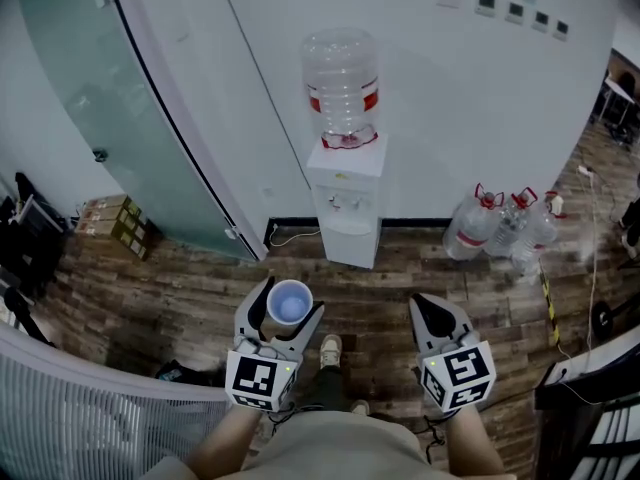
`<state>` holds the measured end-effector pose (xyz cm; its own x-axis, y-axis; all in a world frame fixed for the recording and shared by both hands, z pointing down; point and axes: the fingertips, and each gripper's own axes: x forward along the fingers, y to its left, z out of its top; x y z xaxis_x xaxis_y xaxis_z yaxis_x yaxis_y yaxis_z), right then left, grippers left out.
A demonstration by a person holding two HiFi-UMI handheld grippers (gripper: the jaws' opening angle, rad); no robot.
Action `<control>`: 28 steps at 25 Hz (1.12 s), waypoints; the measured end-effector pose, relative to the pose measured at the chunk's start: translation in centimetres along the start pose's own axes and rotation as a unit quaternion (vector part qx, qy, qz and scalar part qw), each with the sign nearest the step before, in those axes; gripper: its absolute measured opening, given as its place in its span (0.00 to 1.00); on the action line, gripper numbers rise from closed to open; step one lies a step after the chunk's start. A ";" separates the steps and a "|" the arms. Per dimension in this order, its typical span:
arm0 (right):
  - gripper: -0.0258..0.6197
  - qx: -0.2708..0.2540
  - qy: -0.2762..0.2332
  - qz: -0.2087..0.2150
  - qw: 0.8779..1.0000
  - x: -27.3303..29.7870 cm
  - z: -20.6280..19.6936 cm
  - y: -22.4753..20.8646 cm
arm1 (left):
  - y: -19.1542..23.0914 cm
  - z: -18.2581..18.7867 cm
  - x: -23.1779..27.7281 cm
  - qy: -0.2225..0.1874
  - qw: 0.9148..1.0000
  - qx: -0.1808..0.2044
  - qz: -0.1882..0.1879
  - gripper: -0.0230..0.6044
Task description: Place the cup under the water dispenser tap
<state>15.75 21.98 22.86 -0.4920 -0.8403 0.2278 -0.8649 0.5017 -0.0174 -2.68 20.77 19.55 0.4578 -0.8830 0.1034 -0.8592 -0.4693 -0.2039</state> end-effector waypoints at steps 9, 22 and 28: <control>0.05 0.004 0.021 0.005 1.000 5.3 -0.3 -1.9 | 2.6 -1.1 5.7 0.001 0.999 -0.030 -0.018 0.63; 0.05 0.008 0.069 -0.004 0.998 18.7 0.2 -4.9 | 10.2 -4.3 17.0 -0.012 0.998 0.006 -0.069 0.63; 0.05 0.016 0.086 -0.010 0.996 27.1 0.5 -6.1 | 15.4 -6.4 23.2 -0.024 0.993 -0.046 -0.103 0.63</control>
<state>7.69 -3.96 28.65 -0.4535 -0.8006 0.3916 -0.8780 0.4769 -0.0416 -6.75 -7.01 25.01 0.6342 -0.7683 0.0866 -0.7626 -0.6400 -0.0936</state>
